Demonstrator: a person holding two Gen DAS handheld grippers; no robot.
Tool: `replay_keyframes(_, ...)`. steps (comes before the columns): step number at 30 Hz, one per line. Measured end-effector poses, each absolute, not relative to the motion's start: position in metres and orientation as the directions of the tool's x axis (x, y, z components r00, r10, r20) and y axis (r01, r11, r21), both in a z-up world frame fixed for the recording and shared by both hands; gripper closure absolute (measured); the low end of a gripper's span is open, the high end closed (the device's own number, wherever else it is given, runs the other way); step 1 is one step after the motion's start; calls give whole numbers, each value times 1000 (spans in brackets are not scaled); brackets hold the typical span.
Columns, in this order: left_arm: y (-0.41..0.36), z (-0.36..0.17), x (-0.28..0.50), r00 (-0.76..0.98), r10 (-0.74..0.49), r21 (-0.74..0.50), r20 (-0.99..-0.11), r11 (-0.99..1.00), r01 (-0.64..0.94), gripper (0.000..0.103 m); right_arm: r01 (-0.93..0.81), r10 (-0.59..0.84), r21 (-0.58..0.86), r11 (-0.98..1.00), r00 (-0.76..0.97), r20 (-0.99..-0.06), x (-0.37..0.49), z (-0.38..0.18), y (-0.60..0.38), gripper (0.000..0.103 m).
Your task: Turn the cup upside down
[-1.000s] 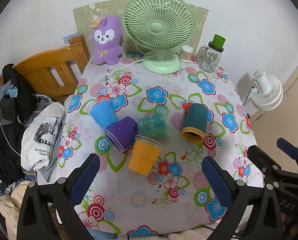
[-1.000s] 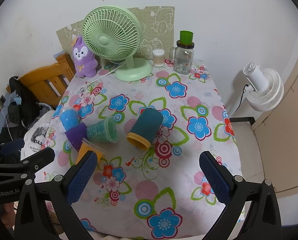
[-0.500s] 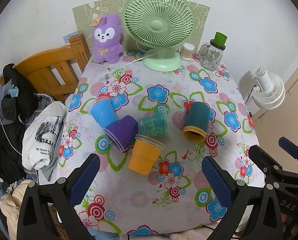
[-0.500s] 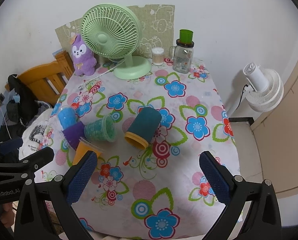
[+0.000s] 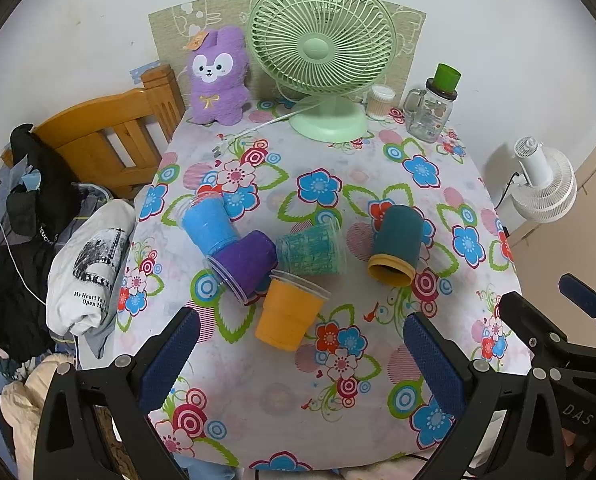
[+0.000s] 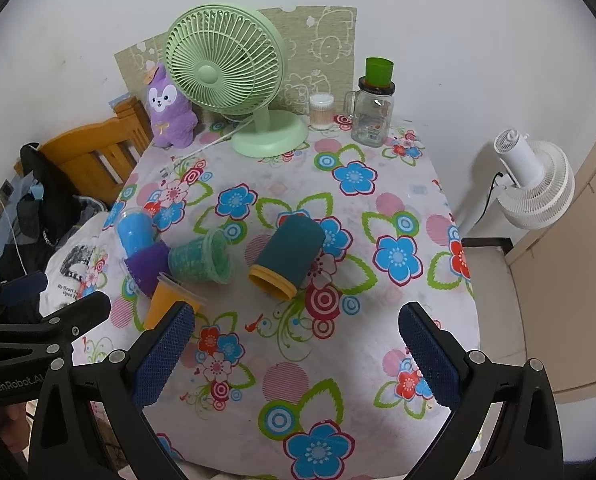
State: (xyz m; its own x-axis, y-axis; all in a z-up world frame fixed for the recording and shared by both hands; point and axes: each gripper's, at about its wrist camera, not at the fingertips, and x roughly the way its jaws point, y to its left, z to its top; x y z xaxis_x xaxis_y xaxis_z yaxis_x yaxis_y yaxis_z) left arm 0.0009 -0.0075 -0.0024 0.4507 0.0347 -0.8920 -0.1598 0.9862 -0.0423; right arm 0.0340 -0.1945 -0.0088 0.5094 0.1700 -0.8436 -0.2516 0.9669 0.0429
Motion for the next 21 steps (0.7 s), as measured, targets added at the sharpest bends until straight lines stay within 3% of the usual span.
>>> replay_keyframes(21, -18, -7, 32, 396, 80, -24, -915, 967, -253, 1, -338, 213, 55, 940, 450, -867, 75, -11, -196, 0)
